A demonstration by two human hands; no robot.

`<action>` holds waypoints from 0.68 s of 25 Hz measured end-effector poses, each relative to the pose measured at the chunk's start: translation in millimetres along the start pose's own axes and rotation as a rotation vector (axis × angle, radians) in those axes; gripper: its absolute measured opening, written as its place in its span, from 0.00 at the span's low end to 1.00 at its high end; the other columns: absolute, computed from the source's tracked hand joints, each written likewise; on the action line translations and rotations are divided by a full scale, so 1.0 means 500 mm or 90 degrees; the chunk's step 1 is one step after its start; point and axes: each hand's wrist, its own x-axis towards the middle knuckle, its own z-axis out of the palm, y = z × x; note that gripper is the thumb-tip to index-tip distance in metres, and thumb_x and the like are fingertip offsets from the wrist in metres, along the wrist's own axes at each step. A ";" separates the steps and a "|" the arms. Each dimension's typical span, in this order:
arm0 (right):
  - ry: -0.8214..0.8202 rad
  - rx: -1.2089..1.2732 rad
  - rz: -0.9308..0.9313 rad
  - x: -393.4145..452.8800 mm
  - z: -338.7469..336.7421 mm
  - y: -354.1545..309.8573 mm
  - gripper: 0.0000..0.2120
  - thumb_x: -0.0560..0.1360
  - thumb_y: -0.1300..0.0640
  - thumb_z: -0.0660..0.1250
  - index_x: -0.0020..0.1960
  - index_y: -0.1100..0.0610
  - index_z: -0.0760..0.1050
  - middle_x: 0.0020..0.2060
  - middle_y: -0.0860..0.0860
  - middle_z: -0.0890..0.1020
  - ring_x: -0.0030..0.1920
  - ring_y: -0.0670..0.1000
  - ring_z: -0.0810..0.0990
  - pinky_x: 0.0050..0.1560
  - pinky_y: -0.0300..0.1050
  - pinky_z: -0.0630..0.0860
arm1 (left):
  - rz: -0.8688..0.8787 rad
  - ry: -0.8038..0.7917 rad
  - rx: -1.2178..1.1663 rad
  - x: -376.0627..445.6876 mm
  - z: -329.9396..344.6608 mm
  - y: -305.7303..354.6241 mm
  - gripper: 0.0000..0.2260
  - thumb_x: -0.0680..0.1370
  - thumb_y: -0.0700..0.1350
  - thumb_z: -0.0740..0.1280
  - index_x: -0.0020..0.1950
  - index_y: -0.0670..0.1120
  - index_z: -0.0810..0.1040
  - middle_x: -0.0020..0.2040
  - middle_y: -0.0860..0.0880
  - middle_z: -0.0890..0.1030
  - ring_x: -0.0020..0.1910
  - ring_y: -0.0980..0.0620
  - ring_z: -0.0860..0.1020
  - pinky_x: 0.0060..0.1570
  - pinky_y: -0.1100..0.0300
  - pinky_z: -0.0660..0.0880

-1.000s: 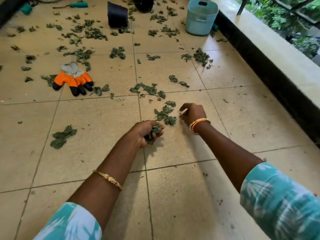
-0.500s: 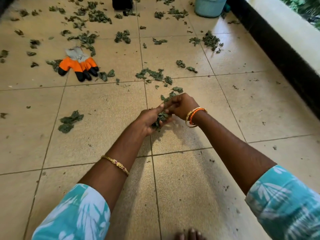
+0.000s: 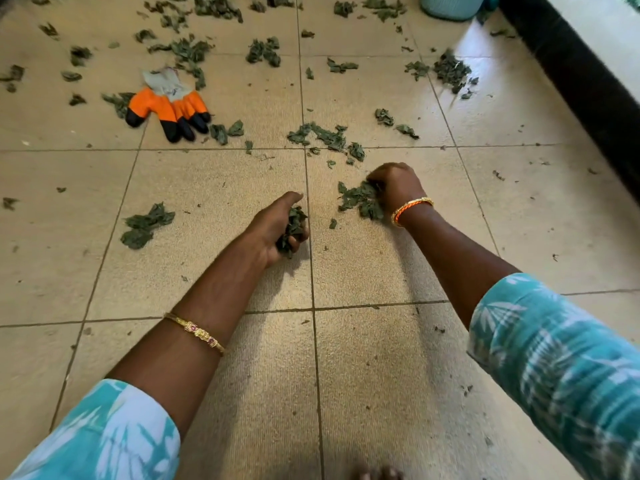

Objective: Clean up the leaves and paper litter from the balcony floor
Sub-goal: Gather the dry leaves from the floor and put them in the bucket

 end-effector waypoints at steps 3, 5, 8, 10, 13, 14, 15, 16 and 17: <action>0.118 0.135 0.152 -0.011 -0.015 0.000 0.11 0.73 0.68 0.65 0.52 0.62 0.82 0.48 0.59 0.84 0.49 0.55 0.82 0.54 0.42 0.76 | -0.003 0.005 -0.001 0.000 0.001 -0.005 0.13 0.79 0.52 0.63 0.45 0.43 0.71 0.34 0.47 0.74 0.26 0.54 0.74 0.15 0.68 0.62; 0.207 0.293 0.287 -0.026 -0.038 -0.004 0.12 0.72 0.70 0.63 0.49 0.61 0.83 0.46 0.56 0.84 0.47 0.50 0.82 0.52 0.36 0.75 | 0.003 0.014 -0.005 0.000 0.007 -0.007 0.12 0.80 0.50 0.63 0.43 0.43 0.71 0.36 0.47 0.74 0.28 0.53 0.74 0.16 0.68 0.63; 0.263 0.535 0.412 -0.063 -0.083 -0.024 0.08 0.71 0.68 0.68 0.44 0.58 0.82 0.38 0.50 0.84 0.38 0.43 0.80 0.43 0.36 0.78 | 0.002 -0.003 -0.003 -0.005 0.019 -0.009 0.13 0.82 0.50 0.61 0.44 0.42 0.72 0.37 0.46 0.75 0.30 0.53 0.73 0.17 0.67 0.65; 0.190 0.665 0.405 -0.101 -0.111 -0.055 0.07 0.70 0.69 0.70 0.42 0.58 0.80 0.32 0.45 0.83 0.33 0.40 0.80 0.36 0.35 0.76 | -0.007 -0.052 0.010 -0.012 0.032 -0.014 0.14 0.83 0.49 0.58 0.45 0.41 0.75 0.40 0.45 0.79 0.28 0.55 0.73 0.18 0.68 0.66; 0.028 0.730 0.321 -0.155 -0.119 -0.114 0.05 0.70 0.70 0.69 0.43 0.62 0.78 0.32 0.46 0.83 0.32 0.40 0.81 0.34 0.34 0.77 | -0.017 -0.118 0.039 -0.021 0.050 -0.023 0.14 0.84 0.47 0.55 0.52 0.40 0.76 0.46 0.44 0.82 0.26 0.57 0.74 0.19 0.68 0.67; -0.012 0.717 0.297 -0.167 -0.112 -0.132 0.06 0.70 0.70 0.69 0.42 0.61 0.79 0.34 0.48 0.83 0.34 0.42 0.82 0.35 0.35 0.78 | -0.018 -0.131 0.050 -0.024 0.057 -0.027 0.14 0.84 0.48 0.56 0.55 0.40 0.76 0.46 0.43 0.82 0.27 0.56 0.74 0.19 0.68 0.67; -0.036 0.691 0.278 -0.177 -0.101 -0.148 0.06 0.70 0.70 0.69 0.41 0.60 0.79 0.35 0.50 0.82 0.35 0.45 0.83 0.36 0.37 0.79 | -0.015 -0.140 0.061 -0.027 0.063 -0.030 0.14 0.83 0.48 0.57 0.58 0.40 0.75 0.46 0.42 0.81 0.28 0.55 0.74 0.20 0.68 0.68; -0.040 0.629 0.258 -0.183 -0.085 -0.160 0.07 0.70 0.70 0.70 0.40 0.59 0.79 0.36 0.52 0.82 0.36 0.48 0.83 0.38 0.39 0.80 | -0.008 -0.143 0.079 -0.030 0.067 -0.033 0.15 0.82 0.49 0.58 0.60 0.39 0.74 0.46 0.41 0.80 0.30 0.55 0.74 0.20 0.67 0.69; -0.033 0.540 0.236 -0.187 -0.075 -0.172 0.07 0.70 0.69 0.70 0.40 0.58 0.80 0.36 0.52 0.82 0.36 0.47 0.82 0.39 0.37 0.80 | 0.005 -0.136 0.104 -0.032 0.069 -0.036 0.16 0.82 0.50 0.60 0.60 0.39 0.74 0.45 0.42 0.80 0.30 0.54 0.75 0.21 0.67 0.69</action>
